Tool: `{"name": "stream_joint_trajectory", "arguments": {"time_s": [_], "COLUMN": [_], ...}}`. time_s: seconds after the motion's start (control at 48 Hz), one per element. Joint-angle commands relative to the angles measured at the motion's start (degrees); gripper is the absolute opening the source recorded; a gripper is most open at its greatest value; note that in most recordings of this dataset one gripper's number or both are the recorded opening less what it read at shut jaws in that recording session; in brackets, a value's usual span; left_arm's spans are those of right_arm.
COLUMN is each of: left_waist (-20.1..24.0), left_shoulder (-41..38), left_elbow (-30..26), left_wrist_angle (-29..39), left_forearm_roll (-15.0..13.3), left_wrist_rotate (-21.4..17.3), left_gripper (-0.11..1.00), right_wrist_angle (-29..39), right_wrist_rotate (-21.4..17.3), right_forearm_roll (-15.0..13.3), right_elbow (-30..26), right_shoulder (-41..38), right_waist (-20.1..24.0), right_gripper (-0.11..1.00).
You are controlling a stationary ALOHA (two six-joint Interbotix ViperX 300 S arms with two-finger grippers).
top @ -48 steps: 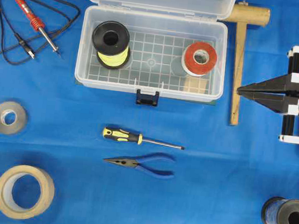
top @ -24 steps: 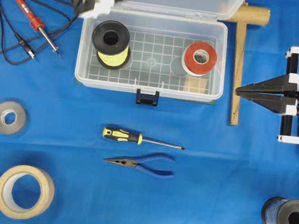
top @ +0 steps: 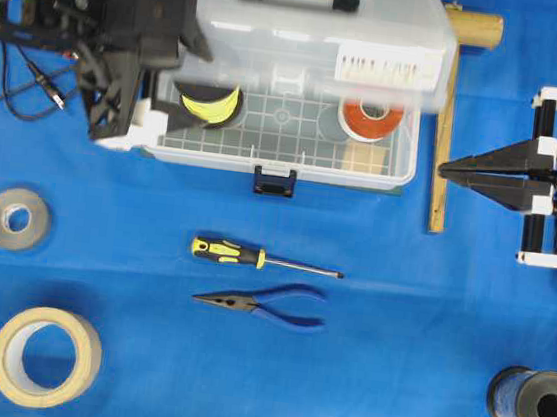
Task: Close the tool box with the left arm.
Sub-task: 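Push the clear lid forward and down with the left gripper, then withdraw the left gripper to the left side of the box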
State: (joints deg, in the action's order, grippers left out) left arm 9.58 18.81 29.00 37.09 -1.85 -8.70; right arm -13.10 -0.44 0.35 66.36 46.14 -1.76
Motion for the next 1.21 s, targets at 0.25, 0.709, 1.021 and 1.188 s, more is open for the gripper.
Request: {"name": "stream_joint_trajectory", "arguments": {"time_s": [0.25, 0.709, 1.021, 1.188], "left_waist": [-7.47, -8.0, -8.17, -8.17], "left_shoulder": [4.39, 16.79, 33.05, 40.52], "left_elbow": [2.64, 11.78, 27.51, 36.39], "left_wrist_angle": [-0.7, -11.07, -26.81, -33.05], "left_forearm_roll": [0.09, 0.18, 0.18, 0.18], "left_wrist_rotate": [4.57, 4.66, 4.66, 4.66], "left_gripper": [0.91, 0.9, 0.89, 0.89], "right_wrist_angle": [-0.26, 0.53, 0.62, 0.62], "right_wrist_rotate": [0.0, 0.0, 0.0, 0.0], "right_forearm_roll": [0.18, 0.18, 0.18, 0.18], "right_elbow": [-0.62, -0.62, -0.7, -0.7], "right_shoulder": [-0.7, 0.44, 0.79, 0.79], "right_waist": [-0.09, -0.09, -0.09, -0.09], "right_gripper": [0.0, 0.0, 0.0, 0.0]}}
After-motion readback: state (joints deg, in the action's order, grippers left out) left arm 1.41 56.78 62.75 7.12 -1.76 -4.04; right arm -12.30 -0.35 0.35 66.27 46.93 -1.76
